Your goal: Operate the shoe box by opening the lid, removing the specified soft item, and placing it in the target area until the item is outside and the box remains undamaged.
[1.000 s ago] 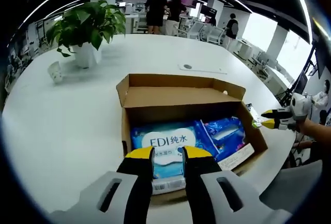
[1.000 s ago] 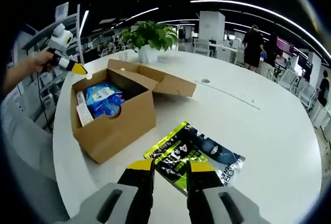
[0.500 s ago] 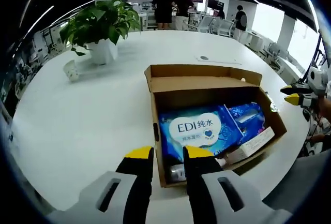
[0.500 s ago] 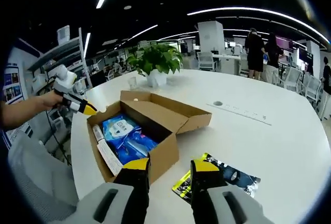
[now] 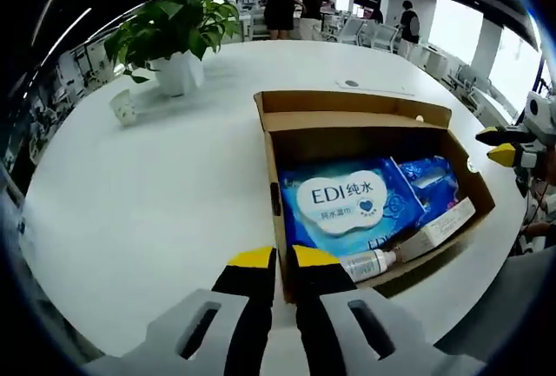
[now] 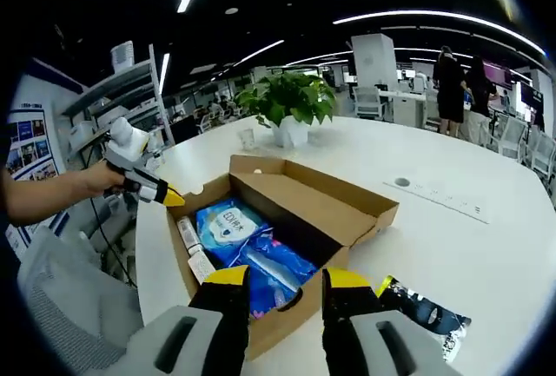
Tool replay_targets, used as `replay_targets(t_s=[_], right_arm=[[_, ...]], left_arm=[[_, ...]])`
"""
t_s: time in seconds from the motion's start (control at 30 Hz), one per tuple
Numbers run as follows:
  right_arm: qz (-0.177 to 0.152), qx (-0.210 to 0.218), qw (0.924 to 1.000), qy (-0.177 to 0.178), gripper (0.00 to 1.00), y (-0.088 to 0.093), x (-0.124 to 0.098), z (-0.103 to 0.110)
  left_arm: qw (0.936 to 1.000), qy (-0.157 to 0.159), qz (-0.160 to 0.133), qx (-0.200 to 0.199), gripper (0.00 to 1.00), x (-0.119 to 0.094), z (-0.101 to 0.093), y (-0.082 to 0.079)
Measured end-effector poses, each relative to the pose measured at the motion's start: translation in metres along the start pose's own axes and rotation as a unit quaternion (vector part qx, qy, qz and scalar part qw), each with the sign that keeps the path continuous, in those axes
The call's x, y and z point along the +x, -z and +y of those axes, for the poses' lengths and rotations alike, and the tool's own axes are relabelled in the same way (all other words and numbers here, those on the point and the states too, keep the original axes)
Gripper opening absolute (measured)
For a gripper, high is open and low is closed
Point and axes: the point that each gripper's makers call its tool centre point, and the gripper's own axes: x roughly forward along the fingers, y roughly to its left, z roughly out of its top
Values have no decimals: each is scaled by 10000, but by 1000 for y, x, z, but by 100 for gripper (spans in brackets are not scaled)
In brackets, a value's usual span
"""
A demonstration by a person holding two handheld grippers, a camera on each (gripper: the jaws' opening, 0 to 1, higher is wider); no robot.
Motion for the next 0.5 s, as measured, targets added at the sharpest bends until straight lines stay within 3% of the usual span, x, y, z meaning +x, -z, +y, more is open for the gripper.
replay_targets(t_s=[0.17, 0.5], right_arm=[[64, -40, 9998, -166, 29, -2, 15, 15], [256, -49, 9986, -464, 28, 5, 48, 44]], left_arm=[[9997, 35, -96, -237, 4, -1, 0, 0], [9995, -29, -128, -304, 2, -2, 0, 1]])
